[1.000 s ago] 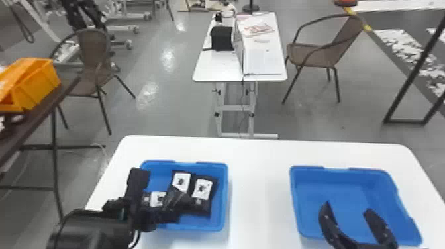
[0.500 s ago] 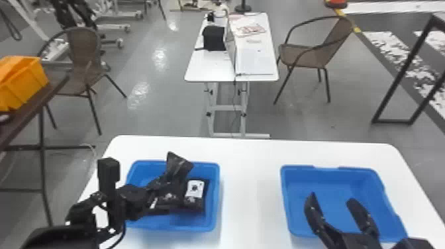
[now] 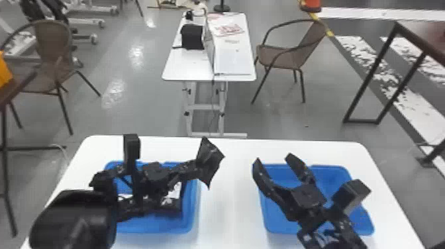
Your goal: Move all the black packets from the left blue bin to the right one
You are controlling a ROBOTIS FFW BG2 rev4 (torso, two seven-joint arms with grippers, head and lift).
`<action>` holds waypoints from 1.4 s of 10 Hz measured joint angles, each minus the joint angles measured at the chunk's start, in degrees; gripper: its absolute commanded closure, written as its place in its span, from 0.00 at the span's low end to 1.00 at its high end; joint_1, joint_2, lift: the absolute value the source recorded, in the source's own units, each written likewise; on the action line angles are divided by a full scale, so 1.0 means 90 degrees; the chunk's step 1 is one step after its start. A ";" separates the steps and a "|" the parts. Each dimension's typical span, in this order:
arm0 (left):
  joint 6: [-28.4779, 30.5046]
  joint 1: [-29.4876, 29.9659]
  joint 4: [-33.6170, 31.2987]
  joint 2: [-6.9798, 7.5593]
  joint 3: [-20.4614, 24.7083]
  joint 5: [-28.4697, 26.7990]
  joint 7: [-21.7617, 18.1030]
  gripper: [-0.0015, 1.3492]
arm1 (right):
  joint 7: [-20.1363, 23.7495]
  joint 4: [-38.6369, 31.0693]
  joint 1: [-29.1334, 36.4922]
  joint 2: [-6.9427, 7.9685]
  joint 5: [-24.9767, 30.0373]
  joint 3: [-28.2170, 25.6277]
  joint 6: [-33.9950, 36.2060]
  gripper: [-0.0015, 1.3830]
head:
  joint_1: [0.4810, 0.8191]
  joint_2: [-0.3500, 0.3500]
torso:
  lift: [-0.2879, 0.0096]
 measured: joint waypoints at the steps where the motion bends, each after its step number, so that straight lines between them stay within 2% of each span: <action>1: -0.0002 -0.0274 0.0321 -0.0071 -0.0226 0.0044 -0.0145 0.90 | 0.0208 0.0167 -0.0301 -0.0001 -0.0057 0.0082 0.0155 0.06 | 0.63 0.42 | 0.97; 3: 0.0024 -0.0612 0.0745 -0.0226 -0.0577 0.0046 -0.0255 0.90 | 0.0596 0.0381 -0.0731 0.0010 -0.0190 0.0295 0.0471 0.06 | 0.63 0.41 | 0.97; 5: 0.0009 -0.0780 0.0947 -0.0343 -0.0715 0.0053 -0.0297 0.90 | 0.1036 0.0528 -0.1009 0.0015 -0.0213 0.0401 0.0798 0.07 | 0.63 0.42 | 0.97; 7: -0.0018 -0.0907 0.1074 -0.0367 -0.0874 0.0084 -0.0310 0.90 | 0.1166 0.0631 -0.1142 0.0053 -0.0239 0.0436 0.1002 0.07 | 0.63 0.42 | 0.97; 8: -0.0027 -0.0936 0.1083 -0.0380 -0.0926 0.0167 -0.0310 0.90 | 0.1185 0.0797 -0.1188 0.0074 -0.0356 0.0443 0.1109 0.11 | 0.63 0.42 | 0.97; 9: -0.0028 -0.0949 0.1086 -0.0392 -0.0969 0.0239 -0.0309 0.90 | 0.1207 0.1054 -0.1252 0.0129 -0.0544 0.0451 0.1149 0.41 | 0.63 0.42 | 0.97; 10: -0.0028 -0.0959 0.1086 -0.0396 -0.1018 0.0283 -0.0315 0.90 | 0.1217 0.1274 -0.1333 0.0190 -0.0629 0.0450 0.1097 0.82 | 0.63 0.42 | 0.97; 12: -0.0011 -0.0963 0.1086 -0.0406 -0.1094 0.0333 -0.0322 0.90 | 0.0911 0.1368 -0.1415 0.0264 -0.0538 0.0441 0.0858 0.91 | 0.63 0.40 | 0.97; 14: -0.0064 -0.0963 0.1085 -0.0400 -0.1088 0.0343 -0.0331 0.90 | 0.0746 0.1356 -0.1352 0.0319 -0.0471 0.0412 0.0583 0.92 | 0.63 0.39 | 0.97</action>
